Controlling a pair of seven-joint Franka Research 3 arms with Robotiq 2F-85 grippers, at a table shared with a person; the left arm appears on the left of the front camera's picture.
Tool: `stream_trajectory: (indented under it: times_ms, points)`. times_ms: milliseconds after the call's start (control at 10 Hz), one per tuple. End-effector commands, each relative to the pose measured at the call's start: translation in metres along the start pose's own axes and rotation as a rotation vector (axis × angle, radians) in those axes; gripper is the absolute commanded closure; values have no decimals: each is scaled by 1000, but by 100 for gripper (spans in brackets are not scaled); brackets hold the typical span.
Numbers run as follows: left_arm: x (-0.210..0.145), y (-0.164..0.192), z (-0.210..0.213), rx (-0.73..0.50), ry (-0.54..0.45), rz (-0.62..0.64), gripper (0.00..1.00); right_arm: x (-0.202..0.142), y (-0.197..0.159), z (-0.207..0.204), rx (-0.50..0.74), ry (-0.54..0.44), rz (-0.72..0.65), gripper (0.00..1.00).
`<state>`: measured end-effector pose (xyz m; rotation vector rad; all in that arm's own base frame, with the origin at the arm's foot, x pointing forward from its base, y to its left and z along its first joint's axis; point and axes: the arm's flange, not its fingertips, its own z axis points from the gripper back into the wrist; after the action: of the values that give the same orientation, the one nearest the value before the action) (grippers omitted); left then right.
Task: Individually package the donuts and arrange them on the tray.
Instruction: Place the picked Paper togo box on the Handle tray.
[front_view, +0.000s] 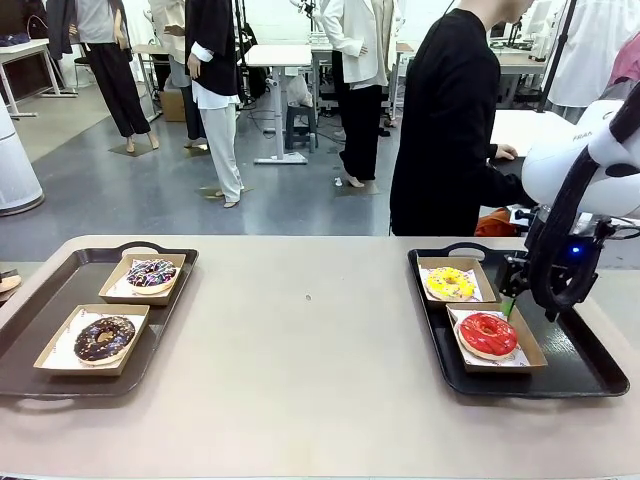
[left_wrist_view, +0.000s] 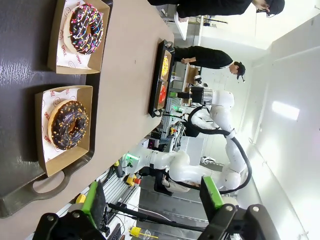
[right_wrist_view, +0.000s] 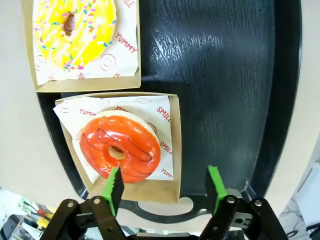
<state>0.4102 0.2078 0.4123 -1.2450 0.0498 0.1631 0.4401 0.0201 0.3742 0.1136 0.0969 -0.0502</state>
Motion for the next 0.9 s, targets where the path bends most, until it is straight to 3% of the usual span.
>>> stream_trajectory:
  times_ms: [0,200,400,700,800]
  points:
    - [-1,-1,2,-1,-5,-2,0,-11,-1,18,79,-48,15,0]
    - [-1,-1,2,-1,-5,-2,0,-12,-2,37,222,-119,59,0]
    - [-1,-1,2,-1,-5,-2,0,-6,-2,56,512,-143,189,0]
    - [-1,-1,2,-1,-5,-2,0,-3,-44,63,906,-181,286,0]
    - [-1,-1,2,-1,-5,-2,0,-2,-61,61,970,-198,295,0]
